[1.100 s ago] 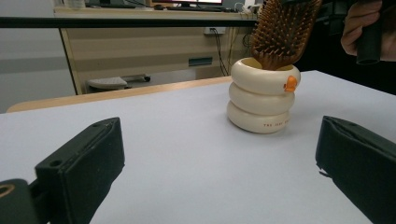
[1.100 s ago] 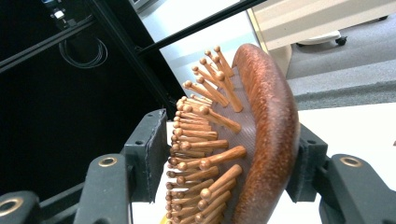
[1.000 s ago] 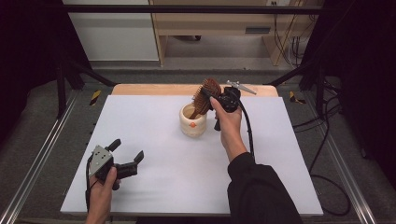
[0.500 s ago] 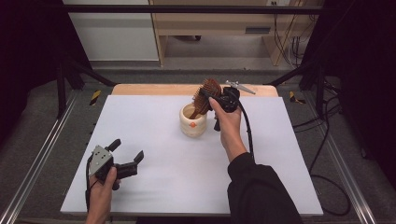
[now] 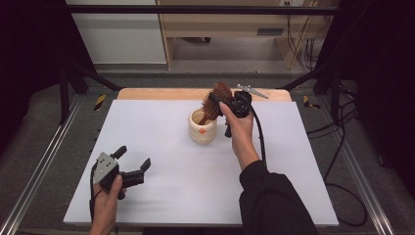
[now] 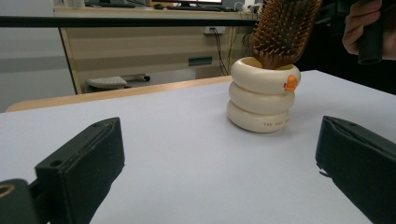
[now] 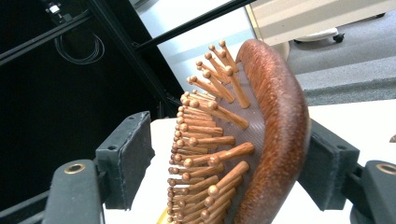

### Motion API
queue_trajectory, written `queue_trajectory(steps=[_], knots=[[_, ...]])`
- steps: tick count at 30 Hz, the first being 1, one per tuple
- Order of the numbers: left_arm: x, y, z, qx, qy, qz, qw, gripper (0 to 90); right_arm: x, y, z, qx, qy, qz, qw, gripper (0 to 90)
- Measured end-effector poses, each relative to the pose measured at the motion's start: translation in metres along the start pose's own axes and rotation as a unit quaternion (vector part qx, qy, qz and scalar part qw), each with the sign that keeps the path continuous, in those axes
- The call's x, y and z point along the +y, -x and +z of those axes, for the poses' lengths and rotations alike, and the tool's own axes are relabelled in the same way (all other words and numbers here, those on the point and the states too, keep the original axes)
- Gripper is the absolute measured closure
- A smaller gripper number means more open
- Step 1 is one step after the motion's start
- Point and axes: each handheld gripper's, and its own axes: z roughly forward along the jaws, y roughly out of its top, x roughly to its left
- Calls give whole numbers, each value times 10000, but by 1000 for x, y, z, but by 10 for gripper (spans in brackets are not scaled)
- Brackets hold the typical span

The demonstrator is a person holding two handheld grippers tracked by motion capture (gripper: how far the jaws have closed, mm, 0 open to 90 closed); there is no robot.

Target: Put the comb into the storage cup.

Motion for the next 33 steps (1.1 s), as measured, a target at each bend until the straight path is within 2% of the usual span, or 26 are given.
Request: queue_trajectory(steps=[8,13,21,27,33], knots=[[0,0,0,1,-7,-5,10000,13,2,-2,-3,-74,79,-78,9999,155],[0,0,0,2,-10,-8,10000,13,4,-5,-8,-229,206,-339,9990,112],[0,0,0,5,-14,-6,10000,13,7,-9,-14,-371,356,-626,9967,102],[0,0,0,5,-14,-6,10000,13,10,-14,-24,-403,543,-959,9931,74],[0,0,0,3,-14,-4,10000,14,11,-16,-30,-379,609,-1215,9900,53]])
